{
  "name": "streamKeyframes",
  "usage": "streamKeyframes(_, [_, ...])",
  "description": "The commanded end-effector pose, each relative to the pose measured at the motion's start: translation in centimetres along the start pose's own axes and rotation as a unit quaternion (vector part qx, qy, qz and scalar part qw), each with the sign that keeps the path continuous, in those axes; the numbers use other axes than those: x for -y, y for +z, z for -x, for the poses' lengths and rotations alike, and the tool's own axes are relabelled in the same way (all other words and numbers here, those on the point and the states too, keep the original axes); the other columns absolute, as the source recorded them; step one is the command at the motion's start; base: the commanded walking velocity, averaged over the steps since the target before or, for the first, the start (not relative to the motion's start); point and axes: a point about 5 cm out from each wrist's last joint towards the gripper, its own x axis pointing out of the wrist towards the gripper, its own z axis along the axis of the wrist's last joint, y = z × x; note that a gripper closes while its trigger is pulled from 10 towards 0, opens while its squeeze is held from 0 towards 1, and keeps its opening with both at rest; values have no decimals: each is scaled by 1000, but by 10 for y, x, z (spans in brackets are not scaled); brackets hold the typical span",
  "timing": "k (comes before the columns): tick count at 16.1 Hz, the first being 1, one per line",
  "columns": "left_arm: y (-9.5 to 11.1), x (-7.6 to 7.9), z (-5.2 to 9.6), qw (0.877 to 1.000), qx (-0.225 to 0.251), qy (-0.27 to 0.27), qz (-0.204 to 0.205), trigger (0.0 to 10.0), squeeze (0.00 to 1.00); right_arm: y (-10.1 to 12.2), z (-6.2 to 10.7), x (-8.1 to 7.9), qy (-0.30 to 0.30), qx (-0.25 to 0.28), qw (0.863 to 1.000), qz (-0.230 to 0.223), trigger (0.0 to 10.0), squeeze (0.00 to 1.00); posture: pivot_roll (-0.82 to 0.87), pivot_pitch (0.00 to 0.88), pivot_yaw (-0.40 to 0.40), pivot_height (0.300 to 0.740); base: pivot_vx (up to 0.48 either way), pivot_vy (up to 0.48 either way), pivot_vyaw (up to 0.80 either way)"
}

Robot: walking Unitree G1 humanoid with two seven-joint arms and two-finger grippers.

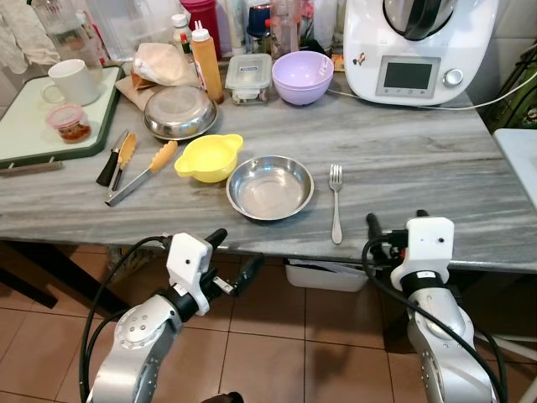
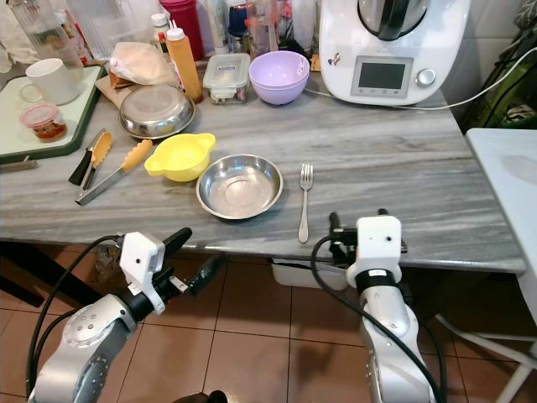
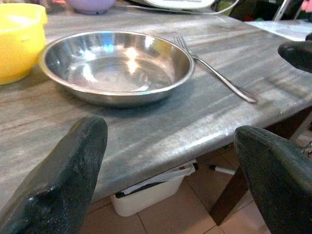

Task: Setting the table

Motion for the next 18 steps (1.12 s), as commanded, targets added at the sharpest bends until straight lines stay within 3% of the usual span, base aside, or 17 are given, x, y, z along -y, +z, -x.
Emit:
streamKeyframes(1, [-2, -9, 7, 1000, 1, 22, 0, 10000, 0, 5, 2, -5, 15, 3, 1000, -6, 10000, 1000, -61, 102, 41, 740, 0, 0, 0])
streamKeyframes(3, [-3, -21, 13, 998, 3, 66, -5, 10000, 0, 6, 2, -6, 18, 0, 1000, -11, 10000, 1000, -58, 101, 35, 740, 0, 0, 0])
streamKeyframes(4, [1, -37, 18, 989, 19, 143, -35, 10000, 0, 8, 4, -7, 27, 1, 999, -18, 10000, 1000, -58, 101, 35, 740, 0, 0, 0])
streamKeyframes(7, [1, -52, 25, 975, 16, 217, -46, 10000, 0, 8, 8, -3, 27, -8, 999, -24, 10000, 1000, -55, 97, 28, 740, 0, 0, 0])
streamKeyframes(8, [1, -56, 28, 966, 8, 250, -68, 10000, 0, 8, 10, -2, 30, -6, 999, -22, 10000, 235, -50, 93, 22, 740, 0, 0, 0])
streamKeyframes(9, [2, -59, 30, 960, 9, 270, -79, 10000, 0, 10, 12, -3, 38, 3, 999, -21, 10000, 0, -50, 93, 22, 740, 0, 0, 0])
streamKeyframes(14, [-4, -57, 36, 949, -5, 306, -79, 10000, 0, 6, 9, -7, 38, -29, 999, -14, 10000, 0, -46, 98, 17, 740, 0, 0, 0])
streamKeyframes(15, [-5, -54, 32, 948, -9, 308, -78, 10000, 0, 5, 7, -10, 43, -33, 997, -61, 10000, 0, -47, 99, 21, 740, 0, 0, 0])
streamKeyframes(16, [-5, -53, 31, 948, -10, 307, -80, 10000, 0, 5, 6, -9, 26, -34, 997, -62, 10000, 0, -47, 100, 22, 740, 0, 0, 0])
streamKeyframes(18, [-4, -50, 28, 951, -10, 298, -78, 10000, 0, 8, 5, -14, 47, -19, 997, -54, 10000, 0, -49, 98, 29, 740, 0, 0, 0])
